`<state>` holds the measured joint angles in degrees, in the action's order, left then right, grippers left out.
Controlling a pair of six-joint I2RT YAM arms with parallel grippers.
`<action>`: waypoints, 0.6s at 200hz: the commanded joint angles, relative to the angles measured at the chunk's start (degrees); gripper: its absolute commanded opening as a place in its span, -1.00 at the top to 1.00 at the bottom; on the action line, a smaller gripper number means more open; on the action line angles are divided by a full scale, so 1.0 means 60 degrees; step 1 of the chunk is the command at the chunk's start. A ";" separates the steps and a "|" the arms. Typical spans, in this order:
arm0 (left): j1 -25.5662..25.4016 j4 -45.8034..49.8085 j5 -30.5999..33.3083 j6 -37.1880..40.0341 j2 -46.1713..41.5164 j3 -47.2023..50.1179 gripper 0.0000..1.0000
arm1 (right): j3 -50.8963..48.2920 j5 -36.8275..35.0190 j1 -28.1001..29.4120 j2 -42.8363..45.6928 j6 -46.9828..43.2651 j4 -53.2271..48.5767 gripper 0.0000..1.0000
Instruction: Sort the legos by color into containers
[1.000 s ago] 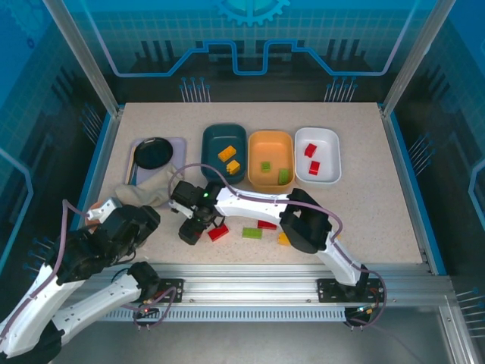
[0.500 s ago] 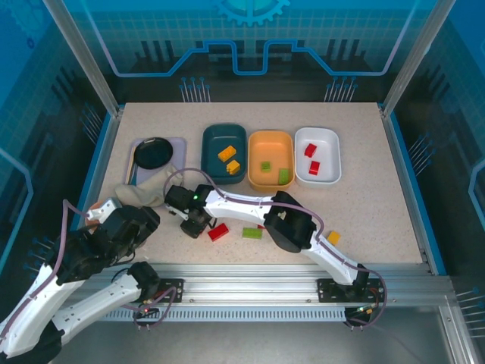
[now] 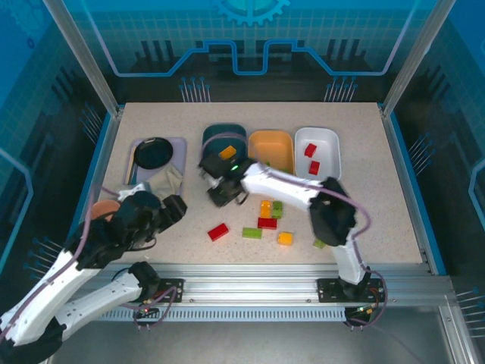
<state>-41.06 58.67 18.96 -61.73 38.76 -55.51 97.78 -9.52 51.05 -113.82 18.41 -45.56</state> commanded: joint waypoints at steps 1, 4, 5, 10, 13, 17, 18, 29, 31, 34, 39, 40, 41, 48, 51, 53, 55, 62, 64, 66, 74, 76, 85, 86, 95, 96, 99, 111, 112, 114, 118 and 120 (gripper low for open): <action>-0.0021 -0.2513 -0.1637 0.0779 0.1097 0.0301 -0.62 | -0.1193 -0.0446 -0.1775 0.1673 0.0894 -0.0236 0.52; -0.0013 -0.2713 -0.1794 0.0817 0.1301 0.0288 -0.62 | -0.1384 -0.0469 -0.2023 0.1852 0.0953 -0.0277 0.52; -0.0020 -0.2789 -0.1847 0.0836 0.1375 0.0280 -0.62 | -0.1435 -0.0489 -0.2109 0.1915 0.0963 -0.0290 0.52; -0.0027 -0.3123 -0.2107 0.0910 0.1705 0.0238 -0.62 | -0.1701 -0.0553 -0.2534 0.2191 0.1022 -0.0336 0.52; -0.0020 -0.3291 -0.2239 0.0967 0.1864 0.0196 -0.62 | -0.1836 -0.0572 -0.2782 0.2336 0.1057 -0.0345 0.51; -0.0022 -0.3497 -0.2420 0.1022 0.2169 0.0127 -0.62 | -0.2001 -0.0615 -0.3112 0.2468 0.1073 -0.0371 0.50; -0.0017 -0.3540 -0.2438 0.1041 0.2241 0.0104 -0.62 | -0.2044 -0.0620 -0.3195 0.2508 0.1075 -0.0380 0.50; -0.0011 -0.4008 -0.2795 0.1201 0.3008 -0.0134 -0.63 | -0.2313 -0.0735 -0.4053 0.2804 0.1114 -0.0526 0.48; -0.0001 -0.4085 -0.2853 0.1228 0.3132 -0.0178 -0.63 | -0.2319 -0.0741 -0.4164 0.2829 0.1119 -0.0563 0.48; 0.0009 -0.4206 -0.2928 0.1270 0.3326 -0.0259 -0.63 | -0.2360 -0.0746 -0.4416 0.2851 0.1120 -0.0589 0.48; 0.0023 -0.4392 -0.3059 0.1330 0.3625 -0.0374 -0.63 | -0.2365 -0.0733 -0.4759 0.2839 0.1116 -0.0663 0.48; 0.0027 -0.4427 -0.3088 0.1342 0.3680 -0.0388 -0.63 | -0.2358 -0.0738 -0.4832 0.2833 0.1118 -0.0680 0.48; 0.0029 -0.4466 -0.3117 0.1355 0.3737 -0.0417 -0.63 | -0.2362 -0.0740 -0.4905 0.2823 0.1119 -0.0689 0.48; 0.0078 -0.4728 -0.3296 0.1416 0.4097 -0.0576 -0.63 | -0.2305 -0.0761 -0.5351 0.2703 0.1135 -0.0764 0.47; 0.0090 -0.4850 -0.3391 0.1425 0.4295 -0.0655 -0.63 | -0.2259 -0.0765 -0.5508 0.2638 0.1137 -0.0790 0.48; 0.0108 -0.4921 -0.3452 0.1456 0.4417 -0.0696 -0.63 | -0.2222 -0.0741 -0.5623 0.2590 0.1146 -0.0805 0.48; 0.0120 -0.4980 -0.3504 0.1474 0.4528 -0.0765 -0.63 | -0.2187 -0.0720 -0.5736 0.2501 0.1145 -0.0812 0.47; 0.0149 -0.5139 -0.3686 0.1531 0.4909 -0.0971 -0.63 | -0.2020 -0.0645 -0.6087 0.2198 0.1166 -0.0875 0.47; 0.0149 -0.5166 -0.3720 0.1559 0.5035 -0.1043 -0.63 | -0.1968 -0.0641 -0.6178 0.2102 0.1187 -0.0896 0.47; 0.0163 -0.5205 -0.3754 0.1581 0.5151 -0.1123 -0.63 | -0.1900 -0.0659 -0.6255 0.2002 0.1203 -0.0919 0.47; 0.0185 -0.5324 -0.3903 0.1671 0.5570 -0.1383 -0.63 | -0.1615 -0.0629 -0.6524 0.1591 0.1194 -0.0947 0.47; 0.0183 -0.5355 -0.3943 0.1715 0.5673 -0.1457 -0.63 | -0.1544 -0.0626 -0.6587 0.1478 0.1186 -0.0954 0.47; 0.0203 -0.5461 -0.4092 0.1810 0.6088 -0.1756 -0.63 | -0.1130 -0.0692 -0.6796 0.0987 0.1130 -0.1024 0.46; 0.0205 -0.5467 -0.4110 0.1816 0.6127 -0.1789 -0.63 | -0.1074 -0.0703 -0.6817 0.0933 0.1125 -0.1037 0.46; 0.0215 -0.5516 -0.4198 0.1914 0.6494 -0.2071 -0.63 | -0.0595 -0.0853 -0.6977 0.0434 0.1108 -0.1203 0.46; 0.0211 -0.5516 -0.4214 0.1927 0.6528 -0.2101 -0.63 | -0.0521 -0.0864 -0.6995 0.0378 0.1107 -0.1221 0.46; 0.0232 -0.5511 -0.4237 0.1949 0.6640 -0.2182 -0.63 | -0.0324 -0.0897 -0.7053 0.0232 0.1117 -0.1292 0.46; 0.0257 -0.5557 -0.4326 0.2040 0.7016 -0.2466 -0.63 | 0.0423 -0.1024 -0.7217 -0.0467 0.1085 -0.1599 0.45; 0.0254 -0.5559 -0.4329 0.2041 0.7045 -0.2496 -0.63 | 0.0494 -0.1052 -0.7232 -0.0519 0.1081 -0.1639 0.45; 0.0263 -0.5564 -0.4342 0.2053 0.7104 -0.2541 -0.63 | 0.0601 -0.1087 -0.7251 -0.0602 0.1078 -0.1706 0.45; 0.0264 -0.5587 -0.4373 0.2077 0.7193 -0.2609 -0.63 | 0.0870 -0.1193 -0.7288 -0.0826 0.1095 -0.1847 0.45; 0.0258 -0.5582 -0.4372 0.2091 0.7243 -0.2661 -0.63 | 0.1084 -0.1229 -0.7317 -0.1018 0.1084 -0.1934 0.44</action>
<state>-40.03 27.73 -3.64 -52.07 79.09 -67.57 95.77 -14.46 8.75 -114.02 24.45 -51.77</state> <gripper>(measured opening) 0.813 0.321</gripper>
